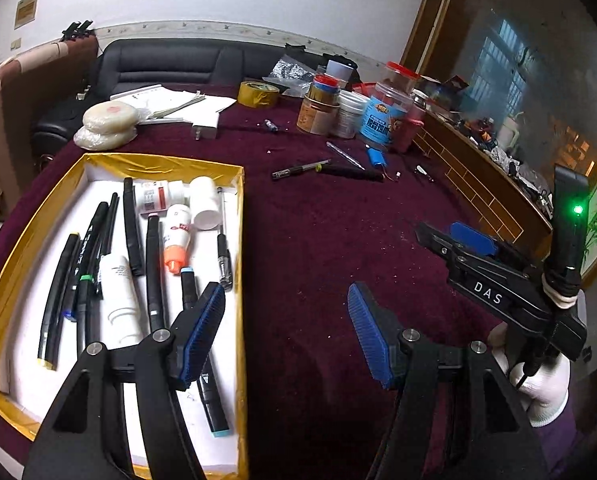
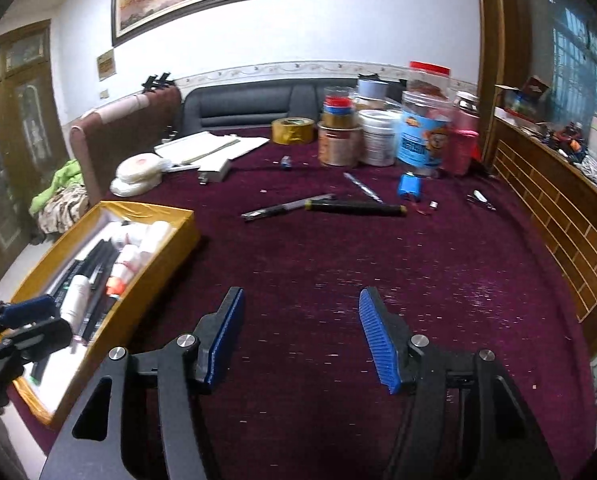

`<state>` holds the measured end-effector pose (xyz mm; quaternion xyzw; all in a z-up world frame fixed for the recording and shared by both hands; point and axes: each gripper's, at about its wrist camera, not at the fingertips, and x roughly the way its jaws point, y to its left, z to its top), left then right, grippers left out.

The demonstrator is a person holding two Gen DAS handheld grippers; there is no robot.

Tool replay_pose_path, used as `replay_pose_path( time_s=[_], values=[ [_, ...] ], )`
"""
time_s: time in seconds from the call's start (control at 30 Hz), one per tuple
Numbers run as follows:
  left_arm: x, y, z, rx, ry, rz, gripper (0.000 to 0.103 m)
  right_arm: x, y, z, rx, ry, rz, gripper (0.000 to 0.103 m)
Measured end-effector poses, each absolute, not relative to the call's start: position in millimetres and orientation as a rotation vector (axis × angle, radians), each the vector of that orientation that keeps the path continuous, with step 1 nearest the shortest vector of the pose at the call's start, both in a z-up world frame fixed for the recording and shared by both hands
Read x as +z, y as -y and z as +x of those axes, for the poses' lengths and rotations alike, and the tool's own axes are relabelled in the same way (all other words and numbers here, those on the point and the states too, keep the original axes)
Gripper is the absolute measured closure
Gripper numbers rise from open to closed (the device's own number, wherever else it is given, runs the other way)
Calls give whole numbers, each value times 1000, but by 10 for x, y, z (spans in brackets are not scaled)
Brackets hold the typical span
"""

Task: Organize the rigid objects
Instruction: 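Move both tools back to the remaining pens on the carpet, then grasp the yellow-capped black marker with the right tool while the left tool grasps the silver pen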

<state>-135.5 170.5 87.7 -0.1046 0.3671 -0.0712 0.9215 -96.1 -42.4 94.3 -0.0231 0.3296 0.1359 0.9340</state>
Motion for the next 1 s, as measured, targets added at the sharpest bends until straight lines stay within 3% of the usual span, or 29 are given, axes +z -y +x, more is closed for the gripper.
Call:
replay_pose_path(
  time_s=[0.47,0.53,0.7,0.87,1.0],
  values=[
    [864,-1456,-1187,-162,-792,-185,40,981,821,-688,187,-653,-63,49],
    [913,-1421,-1138,-175,-791,-178,40,1049,977,-509,152,-646,-34,40],
    [1182,-1298,-957,-210,-741,-133,40,1076,1525,45,74,-644,152,40],
    [1410,-1056,-606,-271,-705,-74,29,897,1869,449,48,-648,280,40],
    [1361,-775,-122,-292,-700,27,29,692,2055,474,30,-641,347,40]
  ],
)
